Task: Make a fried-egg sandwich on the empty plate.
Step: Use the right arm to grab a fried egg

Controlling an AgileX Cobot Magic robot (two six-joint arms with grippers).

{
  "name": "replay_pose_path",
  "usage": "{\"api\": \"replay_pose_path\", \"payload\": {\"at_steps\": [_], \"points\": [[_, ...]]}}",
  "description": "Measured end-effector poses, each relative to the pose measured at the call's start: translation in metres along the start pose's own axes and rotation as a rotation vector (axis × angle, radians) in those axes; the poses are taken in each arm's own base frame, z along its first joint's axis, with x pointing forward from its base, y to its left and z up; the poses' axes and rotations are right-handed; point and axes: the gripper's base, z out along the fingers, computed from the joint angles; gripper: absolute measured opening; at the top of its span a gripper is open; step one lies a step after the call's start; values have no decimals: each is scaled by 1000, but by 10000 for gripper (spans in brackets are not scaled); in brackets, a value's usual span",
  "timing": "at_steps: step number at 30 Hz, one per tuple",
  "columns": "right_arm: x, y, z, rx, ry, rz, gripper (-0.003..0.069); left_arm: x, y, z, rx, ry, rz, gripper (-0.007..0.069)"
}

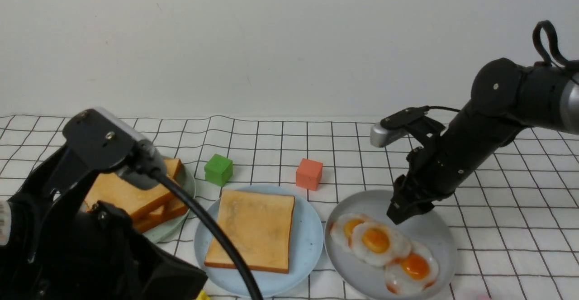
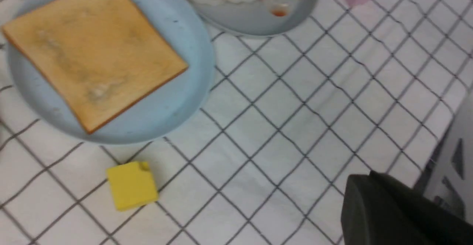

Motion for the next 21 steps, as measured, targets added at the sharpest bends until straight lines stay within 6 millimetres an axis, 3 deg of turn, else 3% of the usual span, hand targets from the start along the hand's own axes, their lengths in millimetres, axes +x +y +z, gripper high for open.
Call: {"api": "replay_pose_path", "payload": {"at_steps": [6,11,21], "points": [[-6,9,13,4,0,-157,283,1,-3,1,-26,9,3,-13],[-7,9,22,8,2,-182,267,1,-2,1,-29,9,2,-13],[-6,6,31,3,17,-178,138,1,-2,1,-29,8,1,-13]]}}
